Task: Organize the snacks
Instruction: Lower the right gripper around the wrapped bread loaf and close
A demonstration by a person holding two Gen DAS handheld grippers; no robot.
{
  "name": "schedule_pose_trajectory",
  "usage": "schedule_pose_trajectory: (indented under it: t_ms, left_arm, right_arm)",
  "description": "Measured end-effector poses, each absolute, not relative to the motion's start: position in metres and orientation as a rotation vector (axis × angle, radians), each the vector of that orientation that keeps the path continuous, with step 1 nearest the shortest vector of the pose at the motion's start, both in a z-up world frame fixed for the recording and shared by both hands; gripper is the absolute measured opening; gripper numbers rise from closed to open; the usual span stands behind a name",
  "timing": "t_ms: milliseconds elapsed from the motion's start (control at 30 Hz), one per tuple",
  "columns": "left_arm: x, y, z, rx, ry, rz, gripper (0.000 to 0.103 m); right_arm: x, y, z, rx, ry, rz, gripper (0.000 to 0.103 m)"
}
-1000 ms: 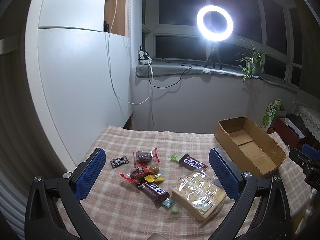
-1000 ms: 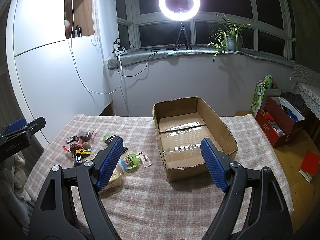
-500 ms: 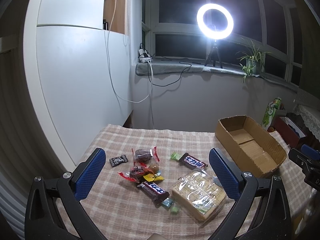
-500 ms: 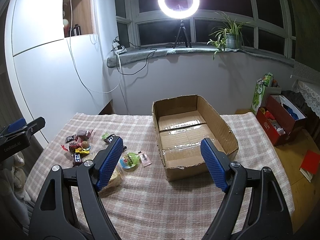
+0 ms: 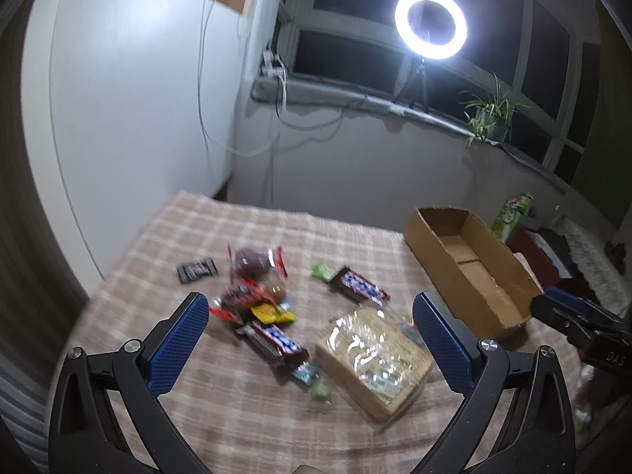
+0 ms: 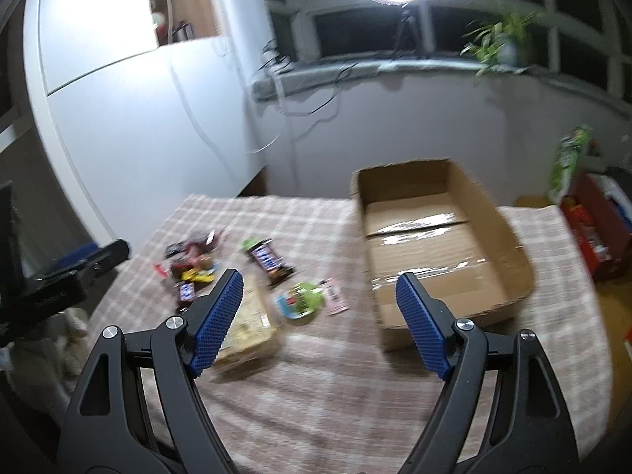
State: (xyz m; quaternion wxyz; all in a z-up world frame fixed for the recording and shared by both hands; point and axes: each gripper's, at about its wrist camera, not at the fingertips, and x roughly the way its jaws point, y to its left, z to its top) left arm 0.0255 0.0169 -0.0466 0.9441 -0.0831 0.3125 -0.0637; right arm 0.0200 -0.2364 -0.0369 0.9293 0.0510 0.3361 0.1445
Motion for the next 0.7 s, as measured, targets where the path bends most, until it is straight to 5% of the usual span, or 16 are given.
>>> schedule_pose_trajectory:
  t_ms: [367,700]
  left_arm:
    - [0.028,0.013,-0.098,-0.276,0.836,-0.249,0.077]
    - [0.031,0.000,-0.127,-0.394,0.964,-0.378,0.055]
  right_arm:
    - [0.068,-0.197,-0.069,0.086,0.901,0.518,0.082]
    - [0.112,-0.174,-0.105,0.093,1.106,0.606,0.059]
